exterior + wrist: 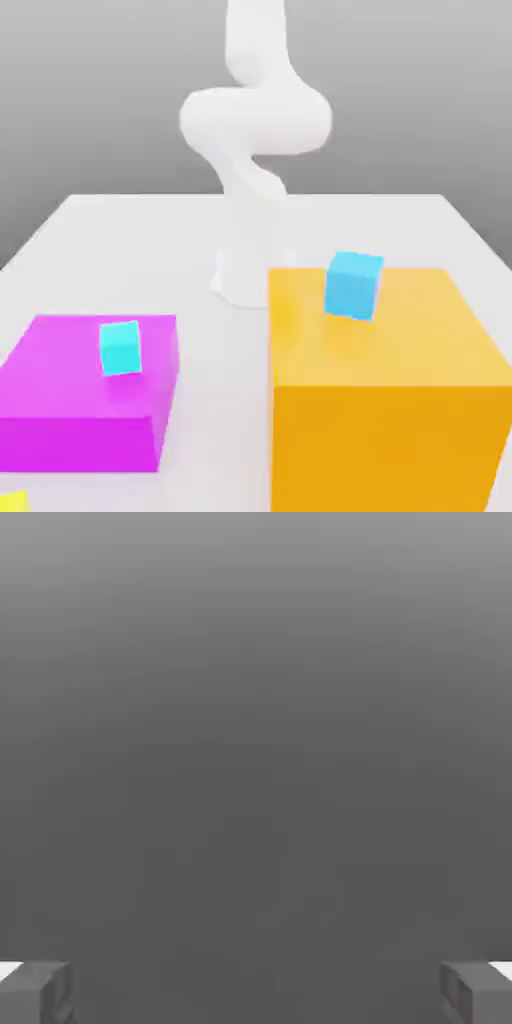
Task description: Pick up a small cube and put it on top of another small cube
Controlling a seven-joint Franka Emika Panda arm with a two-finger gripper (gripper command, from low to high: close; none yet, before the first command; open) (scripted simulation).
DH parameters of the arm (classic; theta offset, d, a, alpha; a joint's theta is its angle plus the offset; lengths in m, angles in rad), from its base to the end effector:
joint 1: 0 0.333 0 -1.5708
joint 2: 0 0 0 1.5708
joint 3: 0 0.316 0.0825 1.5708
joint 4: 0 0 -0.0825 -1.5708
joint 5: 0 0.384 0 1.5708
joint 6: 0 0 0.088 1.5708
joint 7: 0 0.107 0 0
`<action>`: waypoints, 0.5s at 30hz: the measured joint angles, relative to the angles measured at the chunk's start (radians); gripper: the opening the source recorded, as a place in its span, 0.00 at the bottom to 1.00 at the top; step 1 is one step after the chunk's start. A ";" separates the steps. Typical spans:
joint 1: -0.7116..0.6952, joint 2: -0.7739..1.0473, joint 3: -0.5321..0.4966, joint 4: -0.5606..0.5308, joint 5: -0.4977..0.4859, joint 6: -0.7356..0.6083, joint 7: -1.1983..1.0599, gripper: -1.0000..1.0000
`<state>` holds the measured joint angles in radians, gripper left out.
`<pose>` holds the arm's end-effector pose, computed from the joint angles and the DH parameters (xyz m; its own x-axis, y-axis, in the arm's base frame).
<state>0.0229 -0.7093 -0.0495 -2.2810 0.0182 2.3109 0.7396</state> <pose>0.3780 -0.0166 0.6885 0.5359 -0.7062 0.4627 -0.5088 -0.7075 -0.4904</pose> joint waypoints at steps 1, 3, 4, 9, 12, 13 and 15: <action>0.009 0.039 -0.021 0.008 0.009 0.005 -0.027 0.50; 0.027 0.113 -0.062 0.024 0.028 0.014 -0.079 0.50; 0.034 0.149 -0.082 0.031 0.038 0.019 -0.105 0.50; 0.065 0.329 -0.176 0.069 0.102 0.041 -0.246 0.50; 0.074 0.438 -0.224 0.091 0.148 0.054 -0.336 0.50; 0.074 0.474 -0.238 0.099 0.165 0.058 -0.367 0.50; 0.073 0.548 -0.264 0.115 0.198 0.065 -0.428 0.50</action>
<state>0.0961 -0.1612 -0.3132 -2.1665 0.2162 2.3763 0.3117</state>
